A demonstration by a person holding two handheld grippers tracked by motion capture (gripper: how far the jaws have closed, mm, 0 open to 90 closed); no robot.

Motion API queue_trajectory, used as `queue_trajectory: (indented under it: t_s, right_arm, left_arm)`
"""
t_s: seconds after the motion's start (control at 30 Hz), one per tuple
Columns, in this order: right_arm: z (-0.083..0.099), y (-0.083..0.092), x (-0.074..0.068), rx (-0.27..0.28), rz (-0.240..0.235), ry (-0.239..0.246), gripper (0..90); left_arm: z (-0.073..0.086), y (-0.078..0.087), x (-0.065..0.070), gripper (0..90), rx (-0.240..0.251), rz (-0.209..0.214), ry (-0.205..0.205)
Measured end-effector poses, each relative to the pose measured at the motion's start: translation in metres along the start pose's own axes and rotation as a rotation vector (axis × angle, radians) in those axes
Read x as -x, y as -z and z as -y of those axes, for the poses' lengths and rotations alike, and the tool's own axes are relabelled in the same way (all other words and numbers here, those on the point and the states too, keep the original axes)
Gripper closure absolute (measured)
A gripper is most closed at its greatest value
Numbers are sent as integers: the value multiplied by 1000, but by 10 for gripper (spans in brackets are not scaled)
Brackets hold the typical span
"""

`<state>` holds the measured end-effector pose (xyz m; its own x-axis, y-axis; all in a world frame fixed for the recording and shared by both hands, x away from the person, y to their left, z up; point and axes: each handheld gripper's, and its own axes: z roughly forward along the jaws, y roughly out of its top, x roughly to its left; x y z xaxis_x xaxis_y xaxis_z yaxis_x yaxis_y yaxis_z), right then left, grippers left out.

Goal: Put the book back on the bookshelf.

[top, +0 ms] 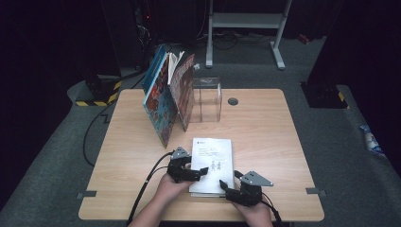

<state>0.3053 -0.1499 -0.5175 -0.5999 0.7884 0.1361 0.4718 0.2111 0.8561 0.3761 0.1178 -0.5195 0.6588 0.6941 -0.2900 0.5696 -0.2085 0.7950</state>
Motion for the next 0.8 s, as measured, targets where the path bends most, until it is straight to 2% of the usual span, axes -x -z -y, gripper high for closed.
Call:
queue_trajectory:
  t_s: [0.13,0.33,0.47,0.8]
  right_arm:
    - [0,0,-1,3,-1,-2,292]
    - [0,0,-1,7,1,7,291]
    - [0,0,0,8,-1,4,291]
    - [1,1,1,13,-13,-9,290]
  left_arm:
    - [-1,6,1,261,11,-19,-11]
    - [-1,12,0,375,35,-24,-10]
    - [-1,16,-1,443,62,-25,-25]
    - [-2,21,4,476,99,-43,-89]
